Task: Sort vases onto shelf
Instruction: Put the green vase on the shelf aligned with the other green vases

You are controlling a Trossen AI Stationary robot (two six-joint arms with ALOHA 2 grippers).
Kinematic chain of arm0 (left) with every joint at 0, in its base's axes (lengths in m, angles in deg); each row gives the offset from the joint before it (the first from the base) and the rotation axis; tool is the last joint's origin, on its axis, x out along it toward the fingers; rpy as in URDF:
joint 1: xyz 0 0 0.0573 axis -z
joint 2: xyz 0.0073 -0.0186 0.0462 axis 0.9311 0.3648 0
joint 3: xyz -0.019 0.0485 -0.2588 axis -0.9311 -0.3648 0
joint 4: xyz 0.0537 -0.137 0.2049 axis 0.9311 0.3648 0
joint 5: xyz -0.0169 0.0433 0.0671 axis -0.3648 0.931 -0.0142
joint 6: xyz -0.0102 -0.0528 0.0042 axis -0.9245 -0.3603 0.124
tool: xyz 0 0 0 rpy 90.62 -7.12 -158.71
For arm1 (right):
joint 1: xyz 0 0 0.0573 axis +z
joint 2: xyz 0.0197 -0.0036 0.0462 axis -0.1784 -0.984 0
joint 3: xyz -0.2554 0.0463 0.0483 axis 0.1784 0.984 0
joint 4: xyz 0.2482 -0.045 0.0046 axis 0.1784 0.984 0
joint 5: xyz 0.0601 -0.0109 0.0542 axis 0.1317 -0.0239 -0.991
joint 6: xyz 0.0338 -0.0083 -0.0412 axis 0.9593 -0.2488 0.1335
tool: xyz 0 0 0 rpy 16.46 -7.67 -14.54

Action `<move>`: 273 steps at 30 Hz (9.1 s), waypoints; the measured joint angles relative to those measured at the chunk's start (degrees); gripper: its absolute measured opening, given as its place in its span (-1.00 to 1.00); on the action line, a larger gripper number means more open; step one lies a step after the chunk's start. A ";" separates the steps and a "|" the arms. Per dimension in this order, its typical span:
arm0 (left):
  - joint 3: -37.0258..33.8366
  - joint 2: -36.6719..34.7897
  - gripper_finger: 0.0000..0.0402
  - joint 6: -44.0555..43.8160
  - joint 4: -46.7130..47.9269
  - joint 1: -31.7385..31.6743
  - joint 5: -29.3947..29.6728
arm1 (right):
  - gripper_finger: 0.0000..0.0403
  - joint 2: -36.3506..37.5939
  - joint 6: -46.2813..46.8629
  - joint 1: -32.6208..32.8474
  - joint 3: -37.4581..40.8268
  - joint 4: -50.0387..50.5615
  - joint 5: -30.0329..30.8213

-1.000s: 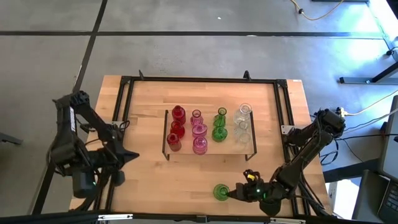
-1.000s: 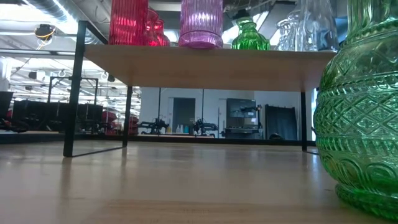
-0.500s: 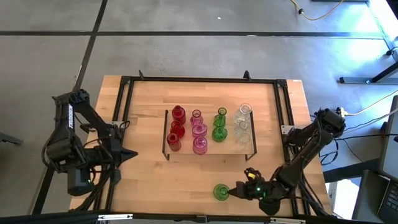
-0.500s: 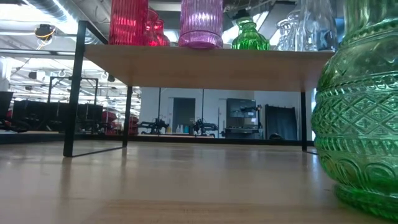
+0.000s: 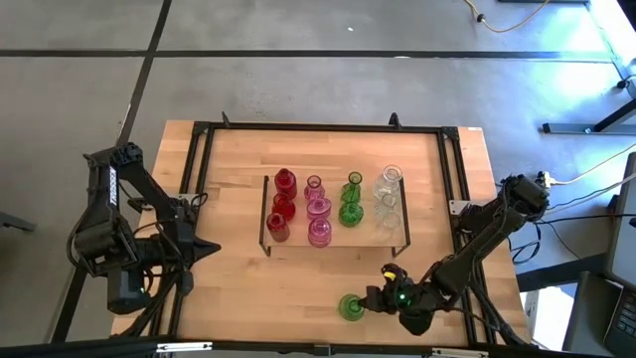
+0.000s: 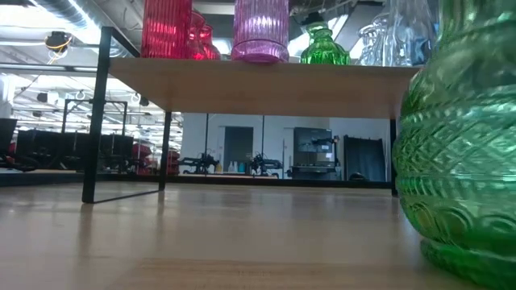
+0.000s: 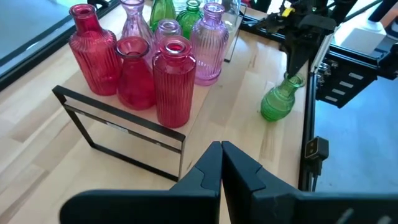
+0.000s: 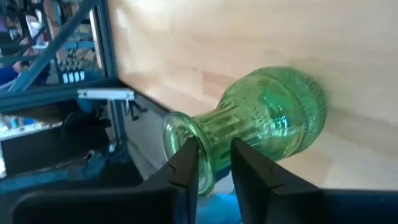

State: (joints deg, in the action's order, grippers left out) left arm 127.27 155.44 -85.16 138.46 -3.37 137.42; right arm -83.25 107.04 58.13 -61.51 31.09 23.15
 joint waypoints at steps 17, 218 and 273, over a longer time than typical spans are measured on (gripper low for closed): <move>0.00 0.02 -1.00 0.50 1.18 0.14 0.02 | -0.99 -2.52 -2.32 0.09 -6.84 -5.67 27.48; 0.00 28.96 -1.00 34.82 -80.96 -39.01 -21.20 | -0.69 5.53 -1.90 -10.86 -24.38 45.41 32.51; 0.09 17.82 -1.00 39.51 -68.80 -30.75 7.43 | -0.97 -1.25 -23.19 7.04 -30.14 38.43 44.23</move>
State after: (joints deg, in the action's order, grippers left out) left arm 127.35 173.26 -45.65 69.66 -34.12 144.84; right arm -84.51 83.85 65.17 -91.65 69.52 67.37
